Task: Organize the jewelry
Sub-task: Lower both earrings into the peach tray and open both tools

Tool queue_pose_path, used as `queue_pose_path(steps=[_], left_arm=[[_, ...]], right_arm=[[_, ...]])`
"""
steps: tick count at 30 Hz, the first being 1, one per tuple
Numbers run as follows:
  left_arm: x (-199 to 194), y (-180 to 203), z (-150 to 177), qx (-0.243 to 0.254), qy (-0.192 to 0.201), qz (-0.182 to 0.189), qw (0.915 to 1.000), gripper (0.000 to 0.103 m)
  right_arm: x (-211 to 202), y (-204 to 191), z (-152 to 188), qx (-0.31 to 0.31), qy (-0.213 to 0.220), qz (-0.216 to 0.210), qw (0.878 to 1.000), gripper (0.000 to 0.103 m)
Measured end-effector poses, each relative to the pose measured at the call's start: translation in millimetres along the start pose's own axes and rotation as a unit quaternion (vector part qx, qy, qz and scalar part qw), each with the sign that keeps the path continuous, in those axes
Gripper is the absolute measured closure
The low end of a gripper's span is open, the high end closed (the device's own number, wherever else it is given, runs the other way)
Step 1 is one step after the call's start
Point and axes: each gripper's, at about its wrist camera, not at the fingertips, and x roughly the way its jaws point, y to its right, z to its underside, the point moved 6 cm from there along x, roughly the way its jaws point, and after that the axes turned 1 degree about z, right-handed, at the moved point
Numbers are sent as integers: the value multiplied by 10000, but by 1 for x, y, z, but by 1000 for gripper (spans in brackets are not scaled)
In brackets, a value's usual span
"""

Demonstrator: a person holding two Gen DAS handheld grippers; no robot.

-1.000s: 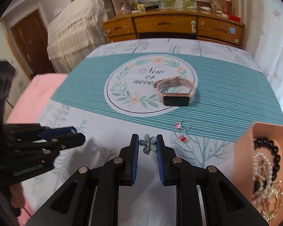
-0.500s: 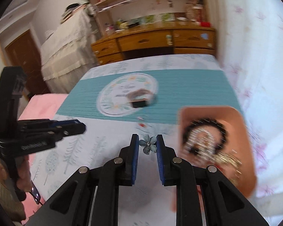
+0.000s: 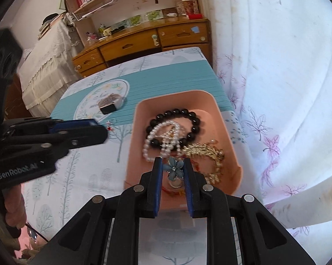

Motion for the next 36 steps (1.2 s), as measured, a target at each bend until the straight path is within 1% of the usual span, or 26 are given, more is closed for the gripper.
queue_pose_path(steps=[4,7,14,20,23,24,25,26,27,28,29,30,36], left_arm=[[26,14,-8,-10,-191,220,9996,83],[40,18,-5,-100,-379,316,9987,83],[50,25,11,-9,-535,305,9981,83],[44,32,20,82,-573,299,9979,83],[39,32,25,42,-617,325,9976,83],[37,31,26,-2,-631,357,9974,82],[35,29,27,-81,-657,395,9970,80],[33,27,28,-131,-666,401,9969,74],[30,25,29,-191,-654,383,9969,64],[27,22,30,-251,-620,351,9971,59],[24,20,31,-313,-584,324,9973,50],[22,17,31,-384,-556,292,9973,43],[7,-4,37,-765,-461,75,9960,42]], right_arm=[[3,12,5,104,-28,64,9999,85],[8,20,8,202,-76,98,9997,85],[20,26,9,377,-189,130,9990,85],[21,22,13,392,-316,49,9987,84],[19,21,14,442,-323,-34,9985,78],[18,21,14,472,-310,-52,9984,73],[17,21,14,505,-279,-68,9983,70],[15,21,14,519,-259,-58,9983,69],[14,21,14,523,-248,-38,9983,69],[14,21,14,523,-240,-21,9983,69],[13,20,14,524,-232,-20,9984,68],[12,19,15,520,-229,-27,9984,68],[6,12,19,462,-187,-22,9988,67]])
